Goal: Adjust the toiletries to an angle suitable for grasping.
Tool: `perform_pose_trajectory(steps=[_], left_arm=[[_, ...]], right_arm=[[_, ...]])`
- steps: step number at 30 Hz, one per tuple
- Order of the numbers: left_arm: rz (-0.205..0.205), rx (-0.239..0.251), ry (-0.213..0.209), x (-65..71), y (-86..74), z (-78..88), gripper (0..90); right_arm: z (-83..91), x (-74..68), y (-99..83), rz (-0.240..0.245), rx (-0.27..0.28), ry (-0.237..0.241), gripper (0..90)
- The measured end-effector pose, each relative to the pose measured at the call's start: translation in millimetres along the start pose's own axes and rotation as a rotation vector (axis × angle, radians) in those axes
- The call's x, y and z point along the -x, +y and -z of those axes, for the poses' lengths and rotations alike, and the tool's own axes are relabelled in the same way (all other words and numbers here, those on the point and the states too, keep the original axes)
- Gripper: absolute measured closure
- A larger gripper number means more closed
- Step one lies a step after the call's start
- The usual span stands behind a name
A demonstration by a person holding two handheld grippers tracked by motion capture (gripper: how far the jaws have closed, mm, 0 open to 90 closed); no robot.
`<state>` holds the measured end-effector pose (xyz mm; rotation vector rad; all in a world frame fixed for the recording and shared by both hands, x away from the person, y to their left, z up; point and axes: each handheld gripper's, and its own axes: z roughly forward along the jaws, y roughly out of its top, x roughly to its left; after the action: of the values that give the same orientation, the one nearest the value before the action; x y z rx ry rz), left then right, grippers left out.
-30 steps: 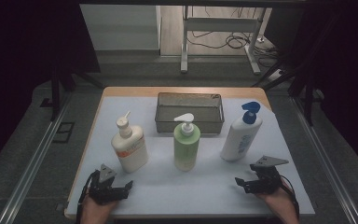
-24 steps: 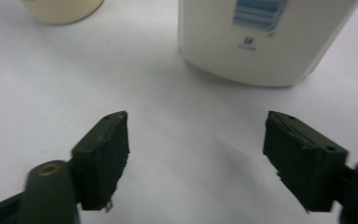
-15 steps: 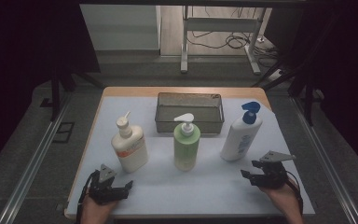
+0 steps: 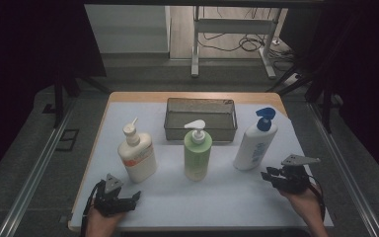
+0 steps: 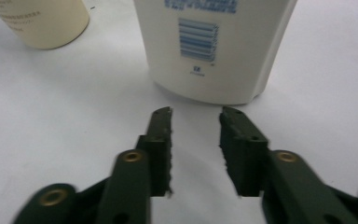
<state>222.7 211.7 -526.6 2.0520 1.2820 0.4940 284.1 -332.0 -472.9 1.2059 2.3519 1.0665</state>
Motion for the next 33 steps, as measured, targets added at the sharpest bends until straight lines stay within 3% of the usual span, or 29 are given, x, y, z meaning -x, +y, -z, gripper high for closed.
perform_pose_trajectory(steps=[3, 12, 23, 33], left_arm=[[0.000, 0.000, 0.000, 0.0, 0.0, 0.0, 12.2], [0.000, 0.000, 0.000, 0.0, 0.0, 0.0, 12.1], [-0.001, 0.000, 0.000, -0.1, 0.0, 0.0, 12.1], [-0.002, 0.000, 0.000, -0.2, 0.0, 0.0, 12.1]], right_arm=[[-0.5, 5.0, 2.7, -0.001, 0.000, 0.002, 74.0], [-5.7, 20.3, 10.9, -0.035, -0.005, -0.036, 76.7], [-14.9, 43.8, 23.8, -0.060, 0.010, -0.069, 87.2], [-26.0, 56.4, 30.8, -0.077, 0.006, -0.080, 87.8]])
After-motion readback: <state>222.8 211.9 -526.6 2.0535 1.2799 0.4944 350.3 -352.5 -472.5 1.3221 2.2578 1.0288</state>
